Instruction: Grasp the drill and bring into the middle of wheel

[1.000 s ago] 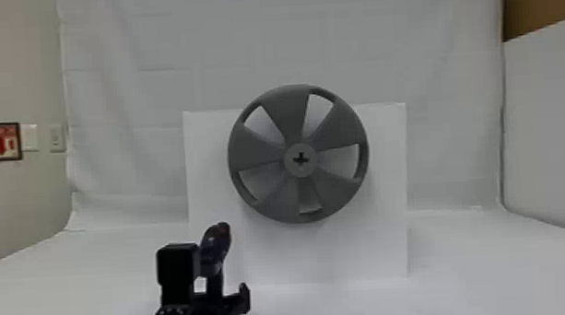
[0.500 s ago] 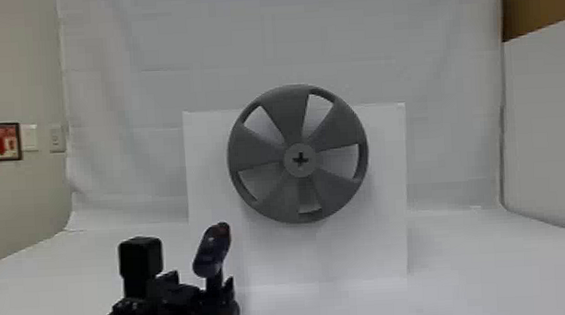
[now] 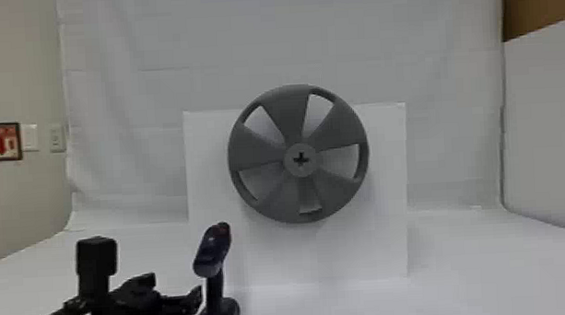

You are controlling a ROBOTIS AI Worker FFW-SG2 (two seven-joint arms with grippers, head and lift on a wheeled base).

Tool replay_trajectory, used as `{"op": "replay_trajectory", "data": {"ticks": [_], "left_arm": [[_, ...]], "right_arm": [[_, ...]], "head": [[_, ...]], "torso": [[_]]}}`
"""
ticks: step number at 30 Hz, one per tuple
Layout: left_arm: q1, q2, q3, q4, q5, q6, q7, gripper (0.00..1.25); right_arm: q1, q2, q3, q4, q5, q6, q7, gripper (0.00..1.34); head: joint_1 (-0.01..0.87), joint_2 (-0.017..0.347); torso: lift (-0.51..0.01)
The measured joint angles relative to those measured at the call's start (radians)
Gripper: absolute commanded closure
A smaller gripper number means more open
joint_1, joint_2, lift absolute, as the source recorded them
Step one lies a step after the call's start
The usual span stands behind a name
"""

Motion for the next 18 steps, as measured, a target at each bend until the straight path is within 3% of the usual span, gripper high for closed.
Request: {"op": "replay_trajectory", "data": {"ticks": [12, 18], "left_arm": [[0.009, 0.027, 0.14, -0.013, -0.012, 0.017, -0.025, 0.02], [0.014, 0.03, 0.185, -0.092, -0.046, 0.087, 0.039, 0.02]], "right_arm": [[0.009, -0.004, -0.02, 0.0, -0.011, 0.0, 0.0, 0.27], [0.014, -0.013, -0.026, 0.0, -0.02, 0.0, 0.0, 0.27]], "head": [[0.054, 0.031], [0.054, 0.031]], "torso": [[-0.403], [-0.403]]}}
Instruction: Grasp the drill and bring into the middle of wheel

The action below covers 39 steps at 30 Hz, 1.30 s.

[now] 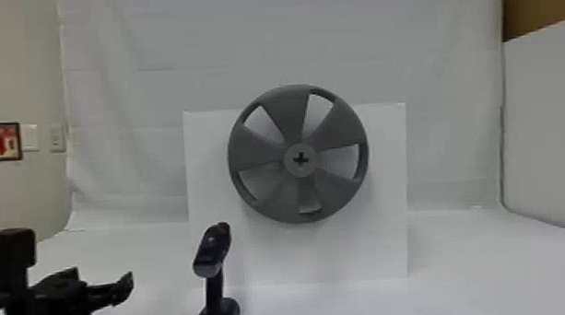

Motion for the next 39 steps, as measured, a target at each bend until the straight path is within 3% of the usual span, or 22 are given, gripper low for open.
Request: {"op": "replay_trajectory", "data": {"ticks": [5, 11, 14, 19, 39], "left_arm": [[0.023, 0.0, 0.023, -0.099, 0.013, 0.071, 0.149, 0.02], [0.075, -0.002, 0.021, -0.219, 0.118, 0.118, 0.381, 0.02], [0.093, -0.002, 0.013, -0.265, 0.158, 0.136, 0.439, 0.02], [0.104, -0.002, 0.009, -0.313, 0.183, 0.176, 0.45, 0.03], [0.128, 0.0, 0.019, -0.346, 0.179, 0.185, 0.419, 0.03]], "right_arm": [[0.001, -0.002, -0.004, 0.0, -0.004, 0.0, 0.0, 0.27], [0.001, -0.003, -0.005, -0.001, -0.006, 0.0, 0.0, 0.27], [0.001, -0.003, -0.006, -0.001, -0.007, 0.0, 0.0, 0.27], [-0.002, -0.003, -0.006, -0.002, -0.01, 0.0, 0.0, 0.27], [-0.009, -0.002, -0.007, -0.014, -0.023, 0.0, 0.0, 0.27]], "head": [[0.054, 0.031], [0.054, 0.031], [0.054, 0.031], [0.054, 0.031], [0.054, 0.031]], "torso": [[-0.403], [-0.403], [-0.403], [-0.403], [-0.403]]}}
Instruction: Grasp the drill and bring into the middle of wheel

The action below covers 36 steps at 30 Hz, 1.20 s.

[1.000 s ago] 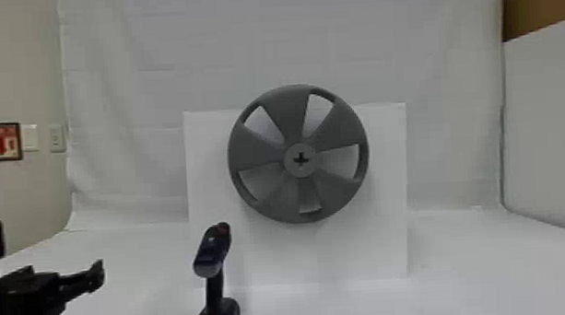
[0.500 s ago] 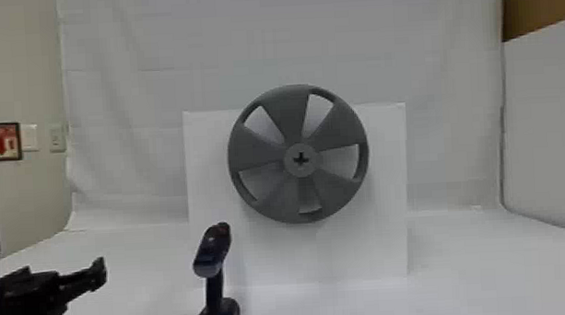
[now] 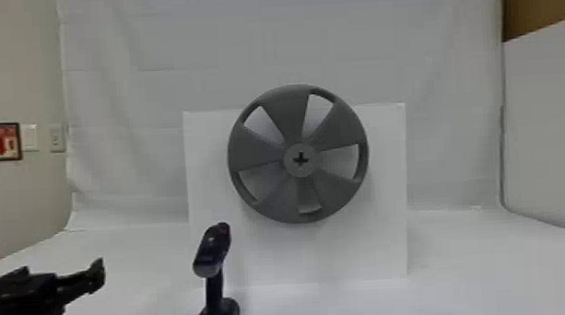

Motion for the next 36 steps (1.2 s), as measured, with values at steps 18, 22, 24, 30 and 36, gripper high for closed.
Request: {"op": "replay_trajectory", "data": {"ticks": [18, 22, 24, 30, 36], "left_arm": [[0.001, -0.001, -0.015, -0.013, -0.008, 0.002, 0.0, 0.03], [0.0, -0.001, -0.019, -0.013, -0.009, 0.005, 0.0, 0.03], [0.0, -0.001, -0.021, -0.014, -0.009, 0.006, 0.0, 0.03], [0.0, -0.001, -0.025, -0.018, -0.009, 0.008, 0.0, 0.03], [0.002, -0.001, -0.028, -0.019, -0.01, 0.008, 0.0, 0.03]], "right_arm": [[0.009, 0.0, -0.008, -0.002, -0.002, 0.0, 0.0, 0.27], [0.009, 0.0, -0.008, -0.002, -0.002, 0.0, 0.0, 0.27], [0.01, 0.0, -0.009, -0.002, -0.002, 0.0, 0.0, 0.27], [0.013, -0.002, -0.011, -0.002, -0.002, 0.0, 0.0, 0.27], [0.015, -0.006, -0.012, -0.002, -0.003, 0.001, 0.0, 0.27]], "head": [[0.054, 0.031], [0.054, 0.031], [0.054, 0.031], [0.054, 0.031], [0.054, 0.031]], "torso": [[-0.403], [-0.403], [-0.403], [-0.403], [-0.403]]}}
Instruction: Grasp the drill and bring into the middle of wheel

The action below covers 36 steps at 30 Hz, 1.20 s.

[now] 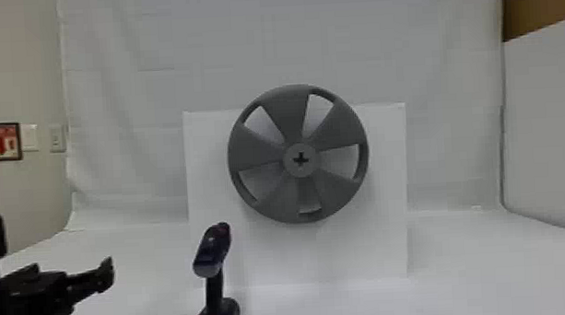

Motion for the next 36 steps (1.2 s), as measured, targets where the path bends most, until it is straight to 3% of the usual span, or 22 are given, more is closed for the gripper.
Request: {"op": "replay_trajectory", "data": {"ticks": [36], "left_arm": [[0.008, -0.004, 0.003, 0.0, -0.005, 0.001, 0.0, 0.04]], "right_arm": [[-0.003, -0.002, 0.001, 0.0, 0.008, 0.0, 0.0, 0.27]], "head": [[0.054, 0.031]], "torso": [[-0.403]]}}
